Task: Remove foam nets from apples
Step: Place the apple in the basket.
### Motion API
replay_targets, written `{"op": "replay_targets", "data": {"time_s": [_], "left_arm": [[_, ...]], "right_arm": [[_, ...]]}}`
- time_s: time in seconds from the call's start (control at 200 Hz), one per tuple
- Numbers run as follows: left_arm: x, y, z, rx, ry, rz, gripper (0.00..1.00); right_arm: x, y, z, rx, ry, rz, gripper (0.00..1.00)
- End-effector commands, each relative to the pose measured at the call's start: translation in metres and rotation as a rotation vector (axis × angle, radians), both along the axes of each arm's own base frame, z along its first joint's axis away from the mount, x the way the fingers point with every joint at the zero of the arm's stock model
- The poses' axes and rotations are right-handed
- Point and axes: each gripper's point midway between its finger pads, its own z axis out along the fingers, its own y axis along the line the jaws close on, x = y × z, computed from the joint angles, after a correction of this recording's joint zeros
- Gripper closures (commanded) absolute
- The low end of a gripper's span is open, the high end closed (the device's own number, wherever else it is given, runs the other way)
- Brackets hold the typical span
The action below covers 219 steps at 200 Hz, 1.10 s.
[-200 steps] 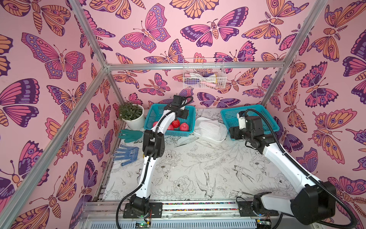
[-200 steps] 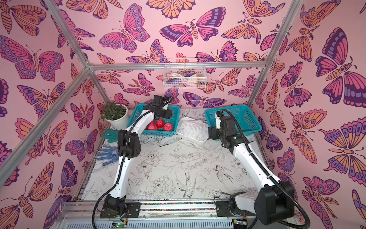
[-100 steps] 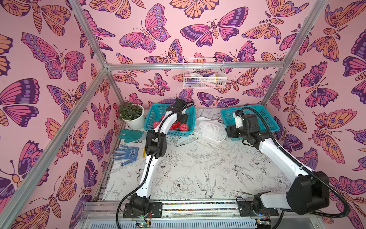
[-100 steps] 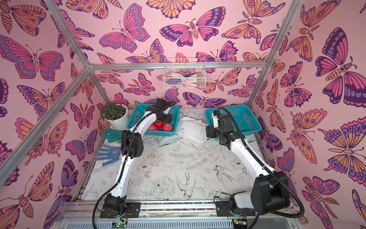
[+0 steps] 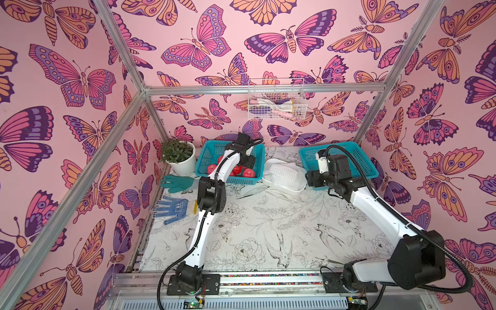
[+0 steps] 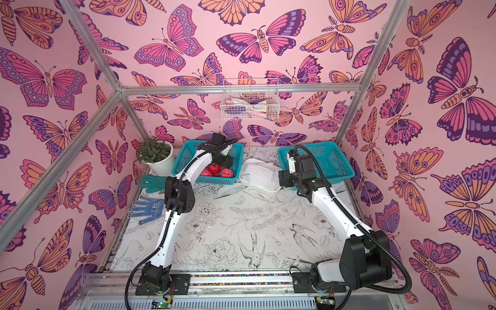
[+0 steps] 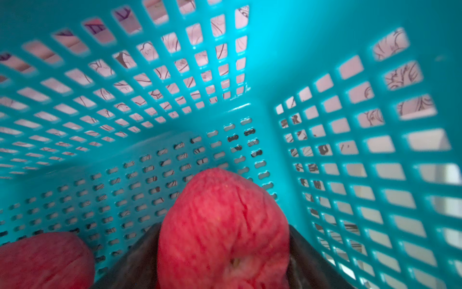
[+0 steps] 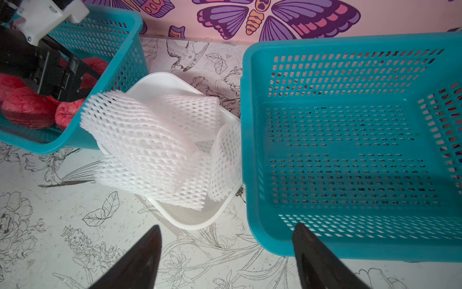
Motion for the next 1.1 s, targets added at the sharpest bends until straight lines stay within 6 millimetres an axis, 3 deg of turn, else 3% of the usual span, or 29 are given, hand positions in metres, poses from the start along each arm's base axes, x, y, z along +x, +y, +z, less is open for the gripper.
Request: {"op": "replay_targets", "data": {"time_s": [0.0,0.06,0.18,0.436,0.516,0.591,0.601,0.606,0.611,0.616,0.621,0.631,0.641,0.681,0.741,0.781,0.872,0.982,1.092], "left_arm": [[0.005,0.001,0.036,-0.003,-0.067,0.018,0.18],[0.007,0.001,0.055,-0.017,-0.104,0.028,0.14],[0.003,0.000,0.073,-0.038,-0.123,0.023,0.12],[-0.029,0.012,0.104,-0.074,-0.175,0.061,0.09],[-0.052,0.016,0.116,-0.098,-0.189,0.061,0.09],[-0.087,0.022,0.124,-0.123,-0.208,0.049,0.10],[-0.090,0.020,0.143,-0.142,-0.253,0.042,0.10],[-0.095,0.022,0.126,-0.130,-0.222,0.042,0.10],[-0.098,0.022,0.127,-0.131,-0.226,0.040,0.10],[-0.101,0.023,0.130,-0.134,-0.235,0.038,0.10],[-0.101,0.022,0.147,-0.150,-0.276,0.035,0.10],[-0.106,0.022,0.138,-0.145,-0.268,0.032,0.10],[-0.112,0.024,0.151,-0.158,-0.305,0.030,0.10],[-0.134,0.031,0.156,-0.169,-0.357,0.032,0.09],[-0.165,0.051,0.163,-0.179,-0.415,0.079,0.07],[-0.181,0.073,0.164,-0.157,-0.461,0.155,0.00],[-0.209,0.121,0.160,-0.106,-0.566,0.307,0.00],[-0.220,0.177,0.117,-0.005,-0.592,0.468,0.00],[-0.215,0.224,0.096,0.112,-0.615,0.606,0.00]], "right_arm": [[-0.004,-0.008,0.018,-0.002,-0.041,-0.028,0.13],[-0.007,-0.008,0.021,0.008,-0.050,-0.029,0.00],[-0.015,-0.009,0.026,0.019,-0.060,-0.030,0.01],[-0.034,-0.018,0.035,0.017,-0.099,-0.052,0.01],[-0.037,-0.032,0.029,-0.020,-0.088,-0.121,0.01],[-0.039,-0.052,0.025,-0.068,-0.100,-0.226,0.01],[-0.039,-0.056,0.025,-0.078,-0.106,-0.244,0.01],[-0.040,-0.058,0.024,-0.082,-0.108,-0.252,0.01],[-0.040,-0.059,0.024,-0.086,-0.111,-0.259,0.01],[-0.040,-0.060,0.024,-0.091,-0.112,-0.265,0.01],[-0.040,-0.062,0.024,-0.093,-0.117,-0.273,0.01],[-0.040,-0.067,0.023,-0.104,-0.128,-0.296,0.01],[-0.040,-0.068,0.023,-0.107,-0.132,-0.304,0.01],[-0.041,-0.080,0.019,-0.136,-0.165,-0.364,0.01],[-0.040,-0.094,0.010,-0.182,-0.209,-0.429,0.01],[-0.037,-0.101,0.002,-0.215,-0.226,-0.452,0.01],[-0.028,-0.112,-0.023,-0.227,-0.239,-0.490,0.01],[-0.013,-0.128,-0.048,-0.139,-0.294,-0.548,0.01],[0.000,-0.130,-0.071,-0.191,-0.234,-0.501,0.01]]}}
